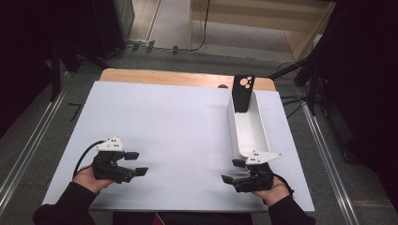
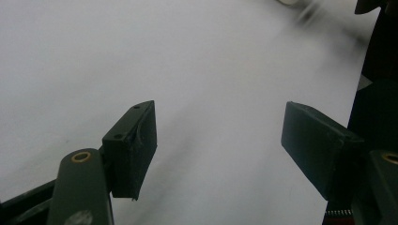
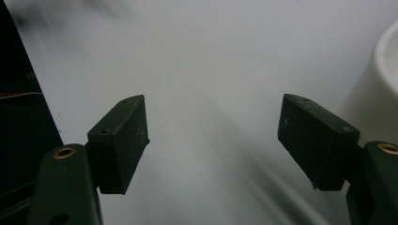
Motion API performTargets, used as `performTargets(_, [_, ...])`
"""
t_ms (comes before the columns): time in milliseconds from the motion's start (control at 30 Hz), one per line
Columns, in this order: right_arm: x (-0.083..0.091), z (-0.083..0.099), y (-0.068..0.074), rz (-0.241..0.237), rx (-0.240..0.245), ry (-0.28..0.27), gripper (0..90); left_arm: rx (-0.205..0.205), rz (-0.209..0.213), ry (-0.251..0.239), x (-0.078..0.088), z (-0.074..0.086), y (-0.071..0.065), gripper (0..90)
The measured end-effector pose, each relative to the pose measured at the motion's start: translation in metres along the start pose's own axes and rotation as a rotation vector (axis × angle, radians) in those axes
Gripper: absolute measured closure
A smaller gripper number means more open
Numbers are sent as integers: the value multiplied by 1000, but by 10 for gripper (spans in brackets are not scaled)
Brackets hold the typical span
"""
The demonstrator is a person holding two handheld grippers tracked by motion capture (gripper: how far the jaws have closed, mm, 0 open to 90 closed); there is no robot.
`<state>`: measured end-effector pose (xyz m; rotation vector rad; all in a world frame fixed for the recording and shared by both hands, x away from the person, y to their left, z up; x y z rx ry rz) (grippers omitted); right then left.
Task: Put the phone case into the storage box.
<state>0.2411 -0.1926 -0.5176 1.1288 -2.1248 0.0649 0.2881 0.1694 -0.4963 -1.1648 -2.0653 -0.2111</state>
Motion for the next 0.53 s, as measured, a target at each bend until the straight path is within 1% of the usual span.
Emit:
performTargets(200, [0, 0, 0, -1, 3, -1, 233, -1, 2, 1, 0, 0, 0, 267])
performTargets(533, [-1, 1, -2, 9, -9, 17, 228, 0, 2, 1, 1, 0, 1, 267])
Point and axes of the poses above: each handheld gripper's, and its own axes: x roughly backward along the jaws, z roughly out of its underside, y roughly to its left, the point moved 6 cm from there along -x, roughly forward along the jaws, and after that the axes turned 5 degrees about -z, right-handed, at the moved point
